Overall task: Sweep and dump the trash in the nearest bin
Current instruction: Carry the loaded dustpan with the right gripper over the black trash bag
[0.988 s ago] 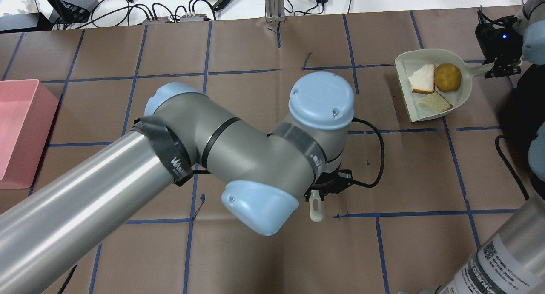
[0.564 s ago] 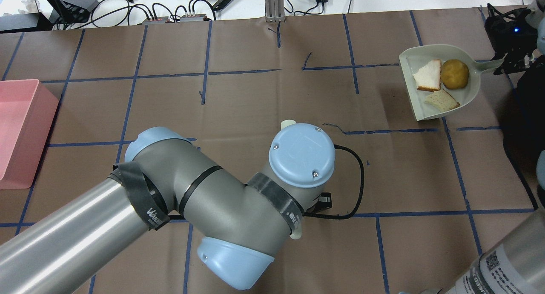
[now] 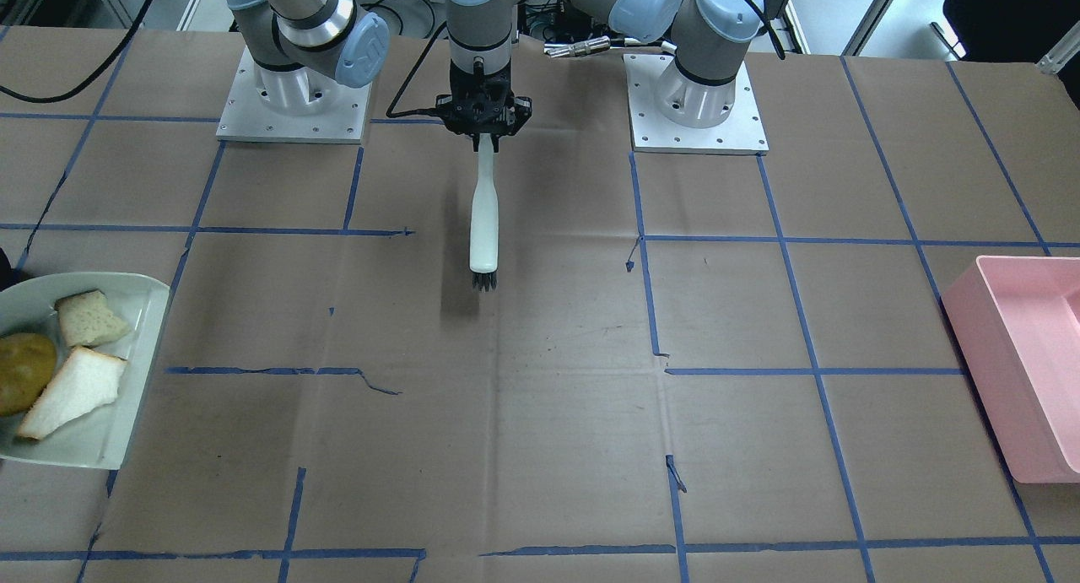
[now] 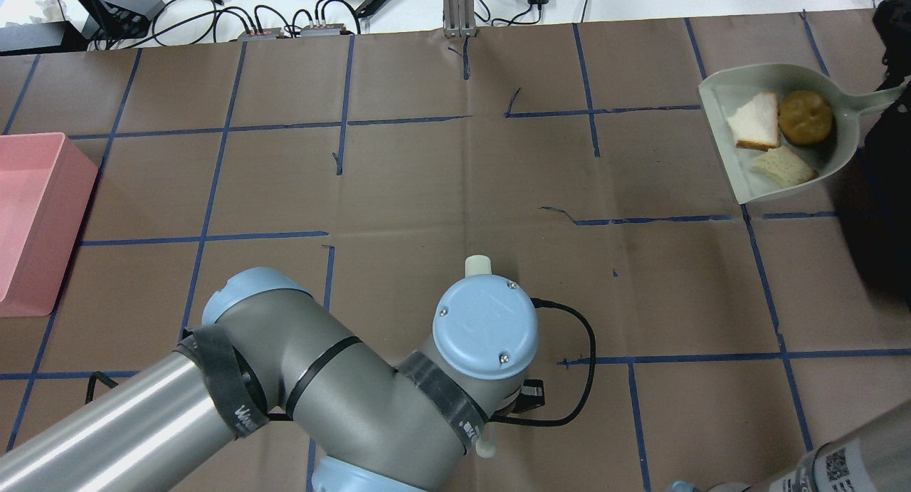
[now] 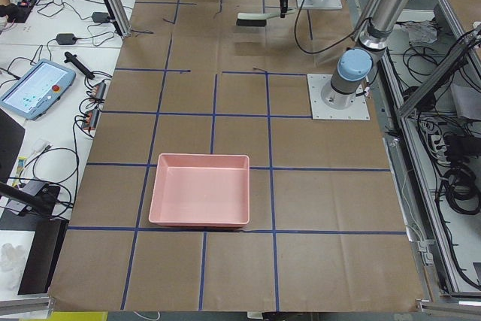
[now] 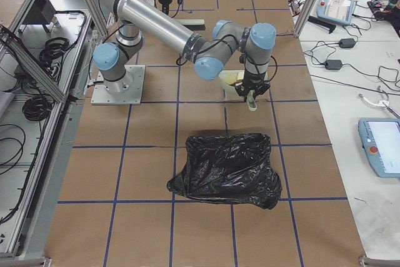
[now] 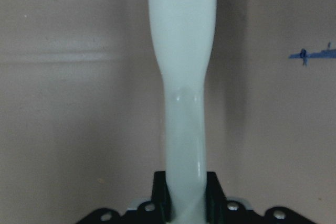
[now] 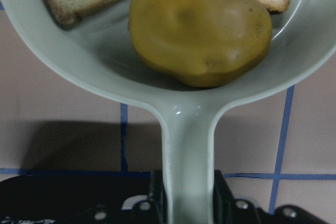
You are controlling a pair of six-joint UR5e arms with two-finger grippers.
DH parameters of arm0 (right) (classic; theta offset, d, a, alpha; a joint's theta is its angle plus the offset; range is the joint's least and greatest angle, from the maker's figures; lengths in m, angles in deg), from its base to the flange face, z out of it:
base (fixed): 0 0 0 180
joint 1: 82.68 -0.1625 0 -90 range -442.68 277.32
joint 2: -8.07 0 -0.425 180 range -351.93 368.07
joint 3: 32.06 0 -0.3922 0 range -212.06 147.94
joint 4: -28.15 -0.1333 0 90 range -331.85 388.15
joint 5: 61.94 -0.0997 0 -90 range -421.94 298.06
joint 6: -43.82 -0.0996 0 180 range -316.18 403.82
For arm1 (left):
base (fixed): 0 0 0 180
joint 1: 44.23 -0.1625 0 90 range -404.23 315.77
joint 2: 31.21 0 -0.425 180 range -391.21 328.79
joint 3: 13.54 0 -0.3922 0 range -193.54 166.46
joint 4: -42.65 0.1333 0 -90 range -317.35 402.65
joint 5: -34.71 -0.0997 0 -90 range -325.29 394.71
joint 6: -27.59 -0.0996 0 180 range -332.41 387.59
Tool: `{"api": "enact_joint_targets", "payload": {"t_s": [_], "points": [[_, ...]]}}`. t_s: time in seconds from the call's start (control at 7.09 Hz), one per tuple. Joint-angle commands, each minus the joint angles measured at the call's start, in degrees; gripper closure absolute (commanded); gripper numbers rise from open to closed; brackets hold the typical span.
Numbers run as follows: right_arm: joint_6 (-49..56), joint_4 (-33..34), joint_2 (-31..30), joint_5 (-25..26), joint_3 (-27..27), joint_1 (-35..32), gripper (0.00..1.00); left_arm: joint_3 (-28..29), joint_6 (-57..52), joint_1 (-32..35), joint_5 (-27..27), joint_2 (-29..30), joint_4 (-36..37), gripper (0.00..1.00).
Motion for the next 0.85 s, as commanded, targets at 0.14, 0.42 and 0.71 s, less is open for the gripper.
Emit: {"api": "enact_joint_targets", "payload": {"t_s": [0.14, 0.42, 0.71], "points": [[6.1, -9.7, -2.3, -0.5, 4.9, 4.9, 1.00, -6.2, 0.0, 0.4, 0.3, -4.9, 0.0, 1.00], [9.8, -9.5, -2.4, -0.4, 5.0, 7.0, 1.00, -8.5, 0.2, 0.5, 0.6, -4.3, 1.7, 1.00], [15.6, -8.9, -2.4, -0.8, 5.3, 14.1, 1.00, -8.3, 0.3, 0.8, 2.0, -3.2, 3.9, 1.00]]}}
